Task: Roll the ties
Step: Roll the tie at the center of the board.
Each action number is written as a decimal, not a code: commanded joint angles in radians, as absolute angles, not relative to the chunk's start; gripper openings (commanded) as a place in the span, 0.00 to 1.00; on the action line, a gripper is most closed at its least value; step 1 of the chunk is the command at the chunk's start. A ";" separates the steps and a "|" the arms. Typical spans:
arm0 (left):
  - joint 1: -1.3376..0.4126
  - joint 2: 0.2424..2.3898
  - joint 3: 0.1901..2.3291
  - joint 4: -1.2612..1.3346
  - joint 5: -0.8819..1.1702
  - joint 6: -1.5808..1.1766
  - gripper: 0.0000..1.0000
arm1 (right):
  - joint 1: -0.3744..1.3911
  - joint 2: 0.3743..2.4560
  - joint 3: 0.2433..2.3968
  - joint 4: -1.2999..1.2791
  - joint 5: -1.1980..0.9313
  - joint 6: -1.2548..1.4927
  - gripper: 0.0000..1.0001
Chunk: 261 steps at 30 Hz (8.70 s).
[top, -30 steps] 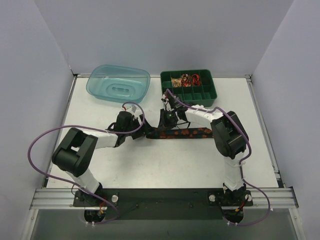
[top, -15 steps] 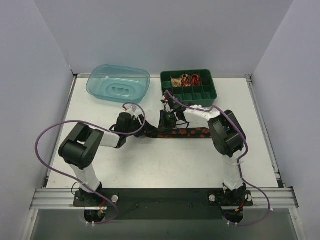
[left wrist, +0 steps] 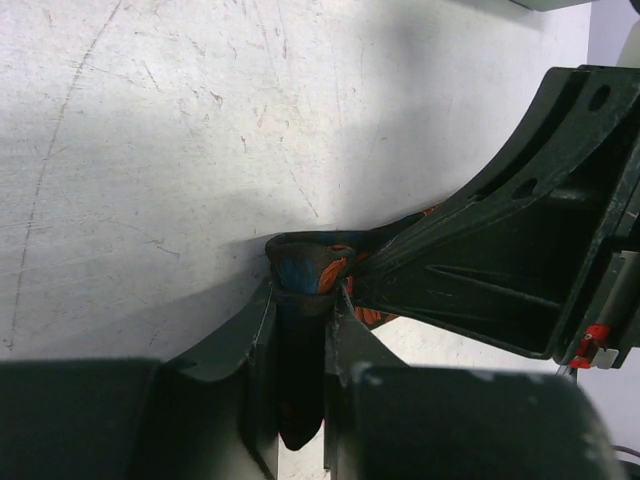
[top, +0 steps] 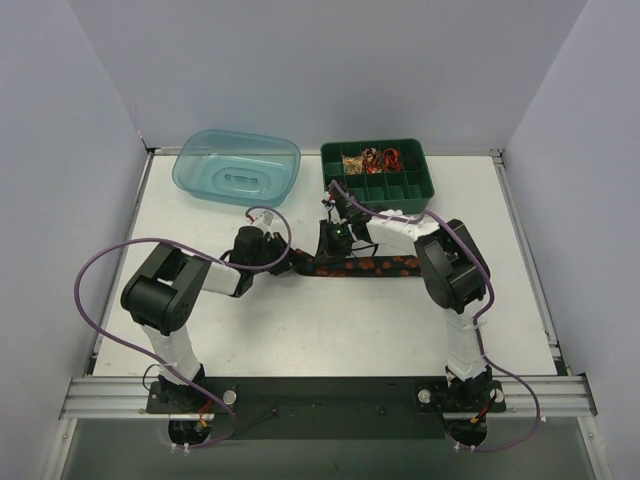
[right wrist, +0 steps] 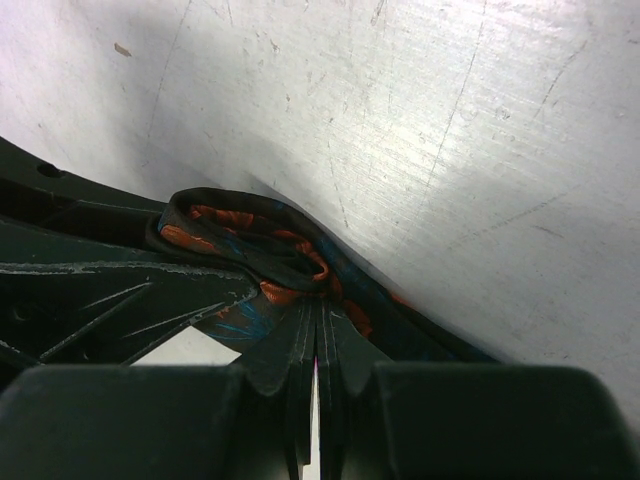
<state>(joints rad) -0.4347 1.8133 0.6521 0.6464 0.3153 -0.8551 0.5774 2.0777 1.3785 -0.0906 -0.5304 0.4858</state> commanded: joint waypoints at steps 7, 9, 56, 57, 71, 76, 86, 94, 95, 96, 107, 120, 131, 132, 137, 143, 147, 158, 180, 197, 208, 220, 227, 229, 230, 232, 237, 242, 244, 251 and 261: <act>-0.437 1.753 0.787 0.278 0.247 -0.677 0.00 | 0.561 1.999 1.368 -0.078 -0.558 0.492 0.01; -0.437 1.744 0.827 0.183 0.216 -0.649 0.00 | 0.554 1.985 1.358 -0.075 -0.558 0.488 0.04; -0.775 2.011 1.388 -0.689 -0.775 -0.463 0.00 | 0.394 1.700 1.075 -0.008 -0.459 0.477 0.82; -0.787 2.035 1.397 -0.704 -0.781 -0.466 0.00 | 0.388 1.695 1.072 -0.008 -0.459 0.477 0.82; -0.894 2.293 1.654 -0.940 -0.897 -0.568 0.00 | 0.348 1.664 1.011 -0.008 -0.456 0.486 0.82; -0.905 2.322 1.669 -0.924 -0.859 -0.577 0.00 | 0.324 1.646 0.977 -0.006 -0.440 0.506 0.82; -0.911 2.313 1.637 -0.825 -0.764 -0.551 0.18 | 0.258 1.638 0.943 0.031 -0.456 0.545 0.82; -0.914 2.226 1.537 -0.694 -0.678 -0.543 0.41 | 0.253 1.647 0.942 0.035 -0.468 0.548 0.82; -0.914 2.218 1.531 -0.684 -0.669 -0.545 0.41 | 0.253 1.649 0.942 0.037 -0.469 0.546 0.82; -0.916 2.206 1.526 -0.670 -0.663 -0.548 0.41 | 0.255 1.649 0.942 0.040 -0.469 0.548 0.82; -0.914 2.059 1.404 -0.516 -0.607 -0.565 0.68 | 0.255 1.666 0.950 0.044 -0.486 0.546 0.82; -0.917 2.016 1.436 -0.572 -0.658 -0.577 0.66 | 0.256 1.675 0.956 0.046 -0.500 0.546 0.82; -0.904 2.028 1.454 -0.667 -0.755 -0.578 0.19 | 0.265 1.686 0.963 0.051 -0.525 0.548 0.81; -0.897 2.029 1.457 -0.675 -0.765 -0.577 0.13 | 0.268 1.686 0.965 0.054 -0.529 0.548 0.81; -0.887 2.059 1.483 -0.755 -0.825 -0.575 0.04 | 0.276 1.692 0.971 0.054 -0.541 0.543 0.81; -0.870 2.046 1.477 -0.830 -0.942 -0.554 0.03 | 0.281 1.694 0.974 0.055 -0.546 0.543 0.81; -0.868 2.052 1.482 -0.839 -0.966 -0.512 0.03 | 0.282 1.698 0.974 0.057 -0.549 0.543 0.81; -0.894 2.232 1.546 -0.850 -0.934 -0.545 0.03 | 0.296 1.709 0.977 0.054 -0.560 0.537 0.81; -0.891 2.117 1.376 -0.551 -0.538 -0.492 0.32 | 0.298 1.720 0.985 0.040 -0.555 0.529 0.81; -0.891 1.991 1.457 -0.686 -0.683 -0.480 0.62 | 0.305 1.730 1.000 0.032 -0.564 0.528 0.81; -0.900 1.852 1.391 -0.575 -0.585 -0.471 0.63 | 0.308 1.733 1.008 0.028 -0.563 0.526 0.81; -0.855 1.639 1.289 -0.451 -0.432 -0.495 0.71 | 0.350 1.694 1.037 0.009 -0.558 0.499 0.80; -0.620 1.412 1.065 -0.283 -0.115 -0.554 0.83 | 0.482 1.670 1.138 -0.029 -0.528 0.471 0.75; -0.542 1.376 1.005 -0.265 -0.049 -0.569 0.86 | 0.532 1.689 1.190 -0.035 -0.525 0.466 0.62; -0.519 1.350 0.991 -0.258 -0.028 -0.569 0.87 | 0.544 1.700 1.206 -0.037 -0.528 0.460 0.55; -0.456 1.336 0.970 -0.261 0.024 -0.571 0.88 | 0.577 1.730 1.241 -0.046 -0.525 0.459 0.34; -0.377 1.328 0.907 -0.253 0.122 -0.574 0.88 | 0.635 1.831 1.365 -0.103 -0.523 0.433 0.03; -0.325 1.336 0.850 -0.207 0.175 -0.604 0.88 | 0.673 1.937 1.446 -0.155 -0.512 0.416 0.00; -0.313 1.338 0.835 -0.199 0.187 -0.609 0.88 | 0.681 1.957 1.468 -0.166 -0.509 0.413 0.00; -0.302 1.371 0.825 -0.203 0.210 -0.606 0.88 | 0.681 1.979 1.470 -0.192 -0.483 0.394 0.00; -0.314 1.434 0.798 -0.103 0.291 -0.647 0.88 | 0.646 1.948 1.396 -0.192 -0.469 0.380 0.00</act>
